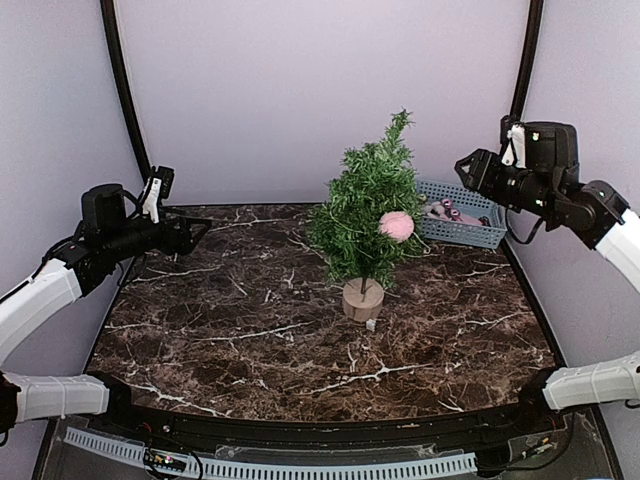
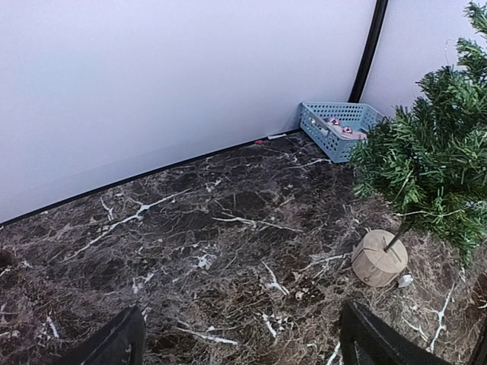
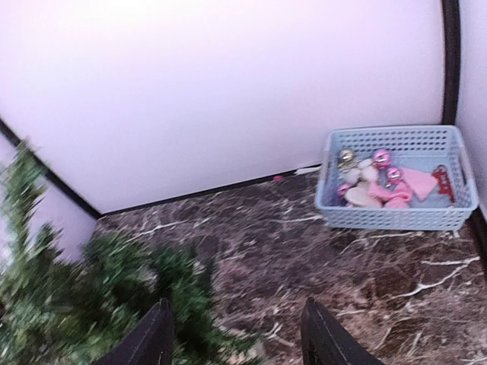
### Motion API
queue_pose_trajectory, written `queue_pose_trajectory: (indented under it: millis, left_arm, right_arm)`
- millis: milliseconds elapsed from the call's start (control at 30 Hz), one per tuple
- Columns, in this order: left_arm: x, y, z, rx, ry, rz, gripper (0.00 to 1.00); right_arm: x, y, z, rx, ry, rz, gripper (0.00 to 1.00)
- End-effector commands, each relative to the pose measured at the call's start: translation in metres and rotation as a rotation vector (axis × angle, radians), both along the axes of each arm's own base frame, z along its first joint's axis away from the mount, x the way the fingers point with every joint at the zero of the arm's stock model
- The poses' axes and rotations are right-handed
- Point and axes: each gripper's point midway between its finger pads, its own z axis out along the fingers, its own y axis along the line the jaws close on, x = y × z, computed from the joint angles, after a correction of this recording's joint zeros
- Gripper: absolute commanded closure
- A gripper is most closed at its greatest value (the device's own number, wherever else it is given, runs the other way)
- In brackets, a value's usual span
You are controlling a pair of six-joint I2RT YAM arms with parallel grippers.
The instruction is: Decorate the small christmas tree
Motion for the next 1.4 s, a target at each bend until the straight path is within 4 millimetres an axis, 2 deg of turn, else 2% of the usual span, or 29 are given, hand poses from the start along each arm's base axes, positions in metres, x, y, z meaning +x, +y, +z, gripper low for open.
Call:
queue_pose_trajectory:
  millis: [0,67,333,433,467,567,667,733,767,800,867,1100,1267,1367]
  left_arm:
    - [0.005,0.012,-0.008,0.012,0.026,0.073,0.09]
    - [0.006,0.013,-0.01,0.016,0.031,0.075,0.09]
    - [0.02,0.029,-0.027,0.07,0.074,0.145,0.08]
    - [0.025,0.031,-0.032,0.093,0.08,0.14,0.08]
    - [0.027,0.032,-0.035,0.092,0.089,0.138,0.08]
    - [0.033,0.033,-0.04,0.087,0.108,0.138,0.08]
    - [0.038,0.033,-0.046,0.086,0.136,0.13,0.09]
    - [0.04,0.034,-0.049,0.084,0.147,0.127,0.09]
    - [0.041,0.034,-0.052,0.085,0.155,0.128,0.09]
    - [0.042,0.034,-0.052,0.085,0.157,0.129,0.09]
    - [0.043,0.035,-0.054,0.085,0.165,0.129,0.09]
    - [0.044,0.034,-0.056,0.08,0.176,0.121,0.09]
    - [0.044,0.034,-0.055,0.078,0.174,0.12,0.09]
    - [0.043,0.033,-0.053,0.077,0.169,0.119,0.09]
  right_arm:
    - [0.047,-0.042,-0.027,-0.111,0.092,-0.142,0.42]
    - [0.075,-0.064,-0.041,-0.136,0.13,-0.194,0.42]
    - [0.181,-0.112,-0.102,-0.201,0.269,-0.277,0.42]
    - [0.218,-0.126,-0.131,-0.207,0.317,-0.294,0.42]
    - [0.231,-0.132,-0.15,-0.215,0.355,-0.301,0.41]
    - [0.261,-0.148,-0.175,-0.226,0.408,-0.326,0.41]
    - [0.281,-0.166,-0.209,-0.25,0.481,-0.345,0.41]
    - [0.289,-0.167,-0.229,-0.258,0.534,-0.327,0.41]
    - [0.291,-0.181,-0.24,-0.255,0.564,-0.338,0.41]
    - [0.292,-0.187,-0.248,-0.254,0.588,-0.337,0.41]
    - [0.293,-0.189,-0.266,-0.256,0.629,-0.318,0.41]
    - [0.287,-0.162,-0.295,-0.196,0.688,-0.146,0.38]
    - [0.281,-0.141,-0.308,-0.123,0.717,-0.043,0.38]
    - [0.28,-0.137,-0.317,-0.102,0.733,-0.023,0.39]
